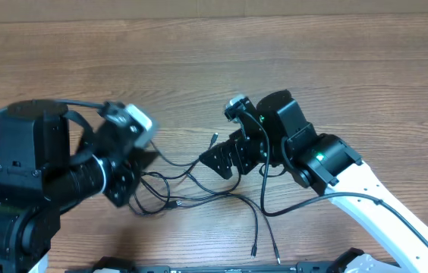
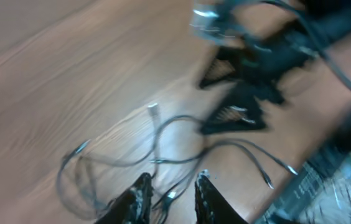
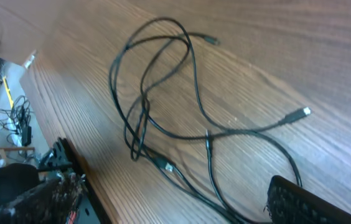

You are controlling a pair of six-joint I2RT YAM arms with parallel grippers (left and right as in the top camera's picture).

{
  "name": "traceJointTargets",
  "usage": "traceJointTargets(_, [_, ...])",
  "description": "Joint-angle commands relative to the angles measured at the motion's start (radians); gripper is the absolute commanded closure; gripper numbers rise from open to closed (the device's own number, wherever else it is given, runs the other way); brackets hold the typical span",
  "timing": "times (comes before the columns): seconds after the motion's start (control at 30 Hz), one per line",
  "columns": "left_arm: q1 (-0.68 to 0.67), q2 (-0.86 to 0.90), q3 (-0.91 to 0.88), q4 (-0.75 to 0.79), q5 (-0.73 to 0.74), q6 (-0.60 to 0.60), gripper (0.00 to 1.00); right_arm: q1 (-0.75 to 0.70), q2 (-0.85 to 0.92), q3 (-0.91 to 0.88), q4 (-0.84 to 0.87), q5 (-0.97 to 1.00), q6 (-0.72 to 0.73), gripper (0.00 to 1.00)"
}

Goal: Untangle cables

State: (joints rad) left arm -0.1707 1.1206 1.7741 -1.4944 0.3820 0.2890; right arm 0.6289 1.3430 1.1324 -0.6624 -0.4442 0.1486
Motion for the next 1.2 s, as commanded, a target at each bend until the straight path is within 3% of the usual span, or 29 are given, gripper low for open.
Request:
traceJointTargets(0.0, [-0.006, 0.003, 0.021, 0.001, -0.290, -0.269, 0.76, 0.000, 0.010, 0.026, 0.000, -0.014, -0.027, 0.04])
traceJointTargets(0.2, [-0.006, 0.027, -0.078, -0.042, -0.311, -0.336, 0.75, 0.001, 0.010, 0.026, 0.010, -0.012, -0.047, 0.06])
traceJointTargets(0.47, [-0.007, 0.073, -0.321, -0.006, -0.274, -0.623, 0.73, 0.001, 0.010, 0.026, 0.039, 0.108, -0.045, 0.07])
traceJointTargets(0.73, [-0.006, 0.097, -0.462, 0.045, -0.304, -0.817, 0.71, 0.001, 0.010, 0.026, 0.038, 0.111, -0.046, 0.07])
traceJointTargets(0.77, [-0.006, 0.097, -0.480, 0.045, -0.347, -0.857, 0.68, 0.001, 0.010, 0.026, 0.036, 0.111, -0.046, 0.07])
traceJointTargets(0.87, [-0.006, 0.097, -0.536, 0.050, -0.439, -0.980, 0.48, 0.001, 0.010, 0.026, 0.026, 0.111, -0.046, 0.07])
traceJointTargets(0.93, [-0.006, 0.097, -0.576, 0.084, -0.444, -0.993, 0.38, 0.001, 0.009, 0.026, 0.023, 0.111, -0.046, 0.07])
traceJointTargets(1.17, [-0.006, 0.097, -0.695, 0.240, -0.446, -0.958, 0.33, 0.001, 0.009, 0.026, 0.023, 0.110, -0.046, 0.07])
